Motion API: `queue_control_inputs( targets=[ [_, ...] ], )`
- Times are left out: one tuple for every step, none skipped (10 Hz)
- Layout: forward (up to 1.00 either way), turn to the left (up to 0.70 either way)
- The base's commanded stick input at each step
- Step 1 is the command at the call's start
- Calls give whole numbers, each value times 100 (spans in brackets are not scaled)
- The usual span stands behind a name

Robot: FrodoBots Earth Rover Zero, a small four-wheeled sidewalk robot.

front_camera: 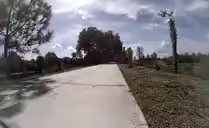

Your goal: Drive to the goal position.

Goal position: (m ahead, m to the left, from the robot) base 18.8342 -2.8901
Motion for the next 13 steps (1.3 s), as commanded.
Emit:
queue_control_inputs(
  targets=[
    [85, 0],
    [85, 0],
    [85, 0],
    [85, 0],
    [85, 0],
    [85, 0],
    [85, 0],
    [85, 0],
    [85, 0],
    [85, 0],
    [85, 0],
    [85, 0],
    [85, 0]
  ],
)
